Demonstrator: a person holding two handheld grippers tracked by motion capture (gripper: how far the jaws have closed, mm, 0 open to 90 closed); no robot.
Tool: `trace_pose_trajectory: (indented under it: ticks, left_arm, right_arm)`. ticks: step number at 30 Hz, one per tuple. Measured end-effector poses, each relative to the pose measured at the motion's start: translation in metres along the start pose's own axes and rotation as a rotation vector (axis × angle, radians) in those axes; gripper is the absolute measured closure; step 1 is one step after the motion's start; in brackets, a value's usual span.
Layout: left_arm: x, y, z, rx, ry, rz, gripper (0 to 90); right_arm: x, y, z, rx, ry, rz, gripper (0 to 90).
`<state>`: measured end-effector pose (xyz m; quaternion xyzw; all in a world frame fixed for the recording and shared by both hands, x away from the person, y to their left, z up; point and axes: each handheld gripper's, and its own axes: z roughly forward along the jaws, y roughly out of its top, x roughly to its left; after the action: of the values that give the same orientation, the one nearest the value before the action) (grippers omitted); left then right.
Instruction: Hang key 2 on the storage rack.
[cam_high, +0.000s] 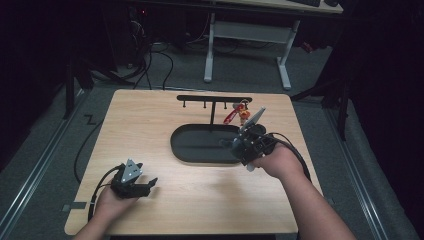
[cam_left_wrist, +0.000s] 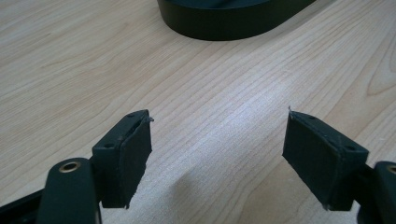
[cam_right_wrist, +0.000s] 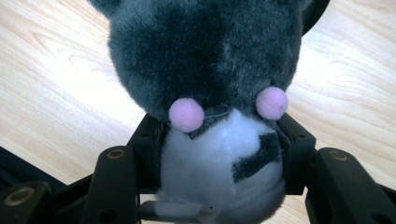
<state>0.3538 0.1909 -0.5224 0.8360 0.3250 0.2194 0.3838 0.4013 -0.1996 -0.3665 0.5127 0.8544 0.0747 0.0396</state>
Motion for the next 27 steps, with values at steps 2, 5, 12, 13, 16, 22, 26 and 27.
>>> trace_pose_trajectory:
  ticks: [2,5,12,13,16,22,26,27]
  left_arm:
    - [0.0,0.0,0.0,-0.001,0.0,-0.001,23.9]
    - [0.0,0.0,0.0,-0.005,0.001,-0.003,23.8]
    - [0.001,0.0,-0.001,-0.005,-0.001,-0.005,23.8]
    - [0.001,0.0,-0.001,-0.005,-0.002,-0.005,23.8]
    - [0.001,0.0,-0.001,-0.003,-0.003,-0.005,23.8]
    - [0.001,-0.001,-0.001,-0.003,-0.004,-0.005,23.8]
    - [0.001,-0.001,-0.001,-0.003,-0.005,-0.006,23.8]
    - [0.001,-0.001,0.0,-0.002,-0.005,-0.007,23.8]
  right_arm:
    - [-0.002,0.004,-0.004,-0.007,0.0,-0.014,47.2]
    - [-0.001,0.009,-0.009,-0.002,0.005,0.004,47.2]
    - [-0.005,0.021,-0.02,-0.014,0.007,0.0,47.2]
    - [-0.005,0.022,-0.021,-0.015,0.009,0.003,47.2]
    - [-0.007,0.028,-0.025,-0.018,0.012,0.014,47.1]
    - [-0.011,0.035,-0.031,-0.03,0.015,0.021,47.1]
    - [-0.013,0.042,-0.036,-0.04,0.01,0.034,47.2]
    - [-0.014,0.043,-0.037,-0.045,0.009,0.032,47.1]
